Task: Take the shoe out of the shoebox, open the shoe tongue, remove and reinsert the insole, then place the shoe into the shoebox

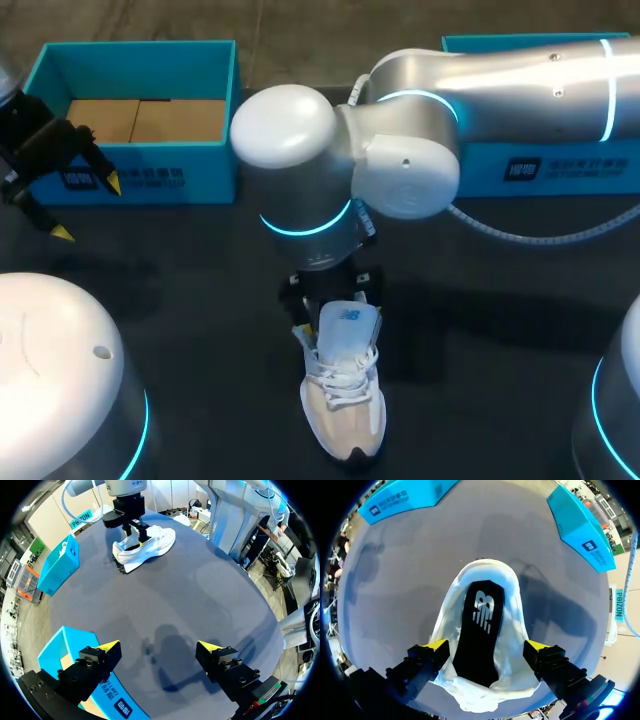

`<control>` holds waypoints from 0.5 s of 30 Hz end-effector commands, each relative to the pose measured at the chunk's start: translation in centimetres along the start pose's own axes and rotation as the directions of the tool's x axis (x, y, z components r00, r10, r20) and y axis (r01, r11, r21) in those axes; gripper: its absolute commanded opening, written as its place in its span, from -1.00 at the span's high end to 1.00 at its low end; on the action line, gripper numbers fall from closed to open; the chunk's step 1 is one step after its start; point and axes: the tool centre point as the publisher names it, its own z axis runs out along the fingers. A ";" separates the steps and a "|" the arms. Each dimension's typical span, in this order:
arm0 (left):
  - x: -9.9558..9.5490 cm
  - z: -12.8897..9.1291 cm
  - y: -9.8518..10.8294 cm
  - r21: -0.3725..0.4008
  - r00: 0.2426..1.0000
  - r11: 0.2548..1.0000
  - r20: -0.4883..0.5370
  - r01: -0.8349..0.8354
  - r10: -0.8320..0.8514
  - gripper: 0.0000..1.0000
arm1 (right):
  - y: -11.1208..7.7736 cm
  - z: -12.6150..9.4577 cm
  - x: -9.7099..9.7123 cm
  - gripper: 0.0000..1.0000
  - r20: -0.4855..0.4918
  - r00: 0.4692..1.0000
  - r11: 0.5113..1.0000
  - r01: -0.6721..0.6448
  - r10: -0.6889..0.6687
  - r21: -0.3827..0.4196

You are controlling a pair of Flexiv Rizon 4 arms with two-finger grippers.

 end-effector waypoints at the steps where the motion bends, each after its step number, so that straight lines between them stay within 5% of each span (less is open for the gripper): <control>1: 0.1 0.0 -0.1 -0.004 1.000 1.000 -0.001 0.001 -0.001 -1.00 | -0.1 -0.2 0.4 -1.00 0.014 1.000 1.000 0.000 0.000 -0.022; 6: 0.1 0.0 -0.1 -0.004 1.000 1.000 -0.001 0.001 -0.001 -1.00 | -0.1 -0.8 0.4 -1.00 0.027 1.000 0.997 -0.008 0.011 -0.082; 15: 0.1 0.0 -0.1 -0.004 1.000 1.000 -0.001 0.001 -0.001 -1.00 | 0.8 0.4 -0.2 -1.00 0.004 1.000 0.998 0.003 -0.002 -0.064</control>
